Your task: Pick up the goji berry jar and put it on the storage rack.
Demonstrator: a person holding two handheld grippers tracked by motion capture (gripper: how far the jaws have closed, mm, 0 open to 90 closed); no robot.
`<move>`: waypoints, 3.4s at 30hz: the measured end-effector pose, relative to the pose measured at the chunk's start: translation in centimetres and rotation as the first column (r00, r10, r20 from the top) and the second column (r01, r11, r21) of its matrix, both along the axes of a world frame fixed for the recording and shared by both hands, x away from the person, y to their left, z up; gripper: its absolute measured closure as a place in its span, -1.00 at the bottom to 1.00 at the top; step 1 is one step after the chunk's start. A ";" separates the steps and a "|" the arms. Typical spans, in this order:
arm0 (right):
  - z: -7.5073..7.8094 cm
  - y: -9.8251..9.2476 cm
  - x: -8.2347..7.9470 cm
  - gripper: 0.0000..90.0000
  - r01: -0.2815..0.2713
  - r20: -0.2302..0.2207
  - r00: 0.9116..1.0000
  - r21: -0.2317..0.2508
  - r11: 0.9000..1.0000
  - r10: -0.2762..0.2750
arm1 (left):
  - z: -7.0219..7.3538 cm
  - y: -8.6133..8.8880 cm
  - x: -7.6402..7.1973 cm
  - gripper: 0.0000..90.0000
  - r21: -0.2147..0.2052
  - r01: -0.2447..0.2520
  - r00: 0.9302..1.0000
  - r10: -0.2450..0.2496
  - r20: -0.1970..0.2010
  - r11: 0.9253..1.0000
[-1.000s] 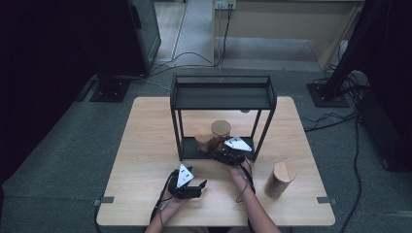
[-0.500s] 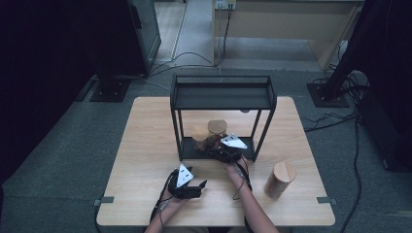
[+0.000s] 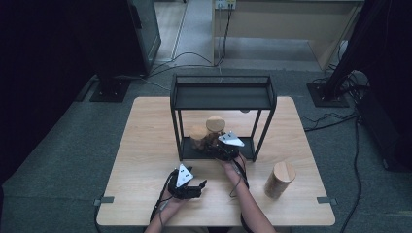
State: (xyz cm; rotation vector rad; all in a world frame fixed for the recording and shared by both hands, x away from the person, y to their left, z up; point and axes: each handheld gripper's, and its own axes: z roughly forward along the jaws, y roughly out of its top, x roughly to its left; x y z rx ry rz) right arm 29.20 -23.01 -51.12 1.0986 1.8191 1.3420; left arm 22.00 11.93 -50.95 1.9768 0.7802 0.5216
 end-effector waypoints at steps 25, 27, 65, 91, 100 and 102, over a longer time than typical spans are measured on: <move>0.4 -0.1 0.3 -0.51 0.012 -0.029 1.000 0.020 1.000 -0.011 | 0.0 0.0 0.0 -0.52 0.000 -0.001 1.000 0.001 -0.003 1.000; 0.4 -0.2 0.1 -0.51 0.011 -0.029 1.000 0.021 1.000 -0.011 | 0.0 0.0 0.0 -0.52 0.000 -0.001 1.000 0.001 -0.003 1.000; 0.6 -1.5 -2.7 -0.50 0.001 -0.084 0.996 0.005 1.000 0.000 | 0.1 -0.1 0.1 -0.52 0.003 -0.007 1.000 0.007 -0.012 1.000; 1.4 -2.6 -5.2 -0.50 -0.103 -0.053 0.993 -0.012 0.995 0.103 | 0.1 0.0 0.1 -0.52 0.000 -0.007 1.000 0.007 -0.009 1.000; 1.0 -4.0 -5.6 -0.51 -0.111 -0.061 0.992 0.026 0.993 0.112 | 0.1 -0.1 0.0 -0.52 0.001 -0.009 1.000 0.009 -0.006 1.000; 1.0 -4.0 -5.9 -0.51 -0.118 -0.059 0.991 0.023 0.993 0.119 | 0.1 0.0 0.1 -0.52 -0.003 -0.009 1.000 0.008 -0.011 1.000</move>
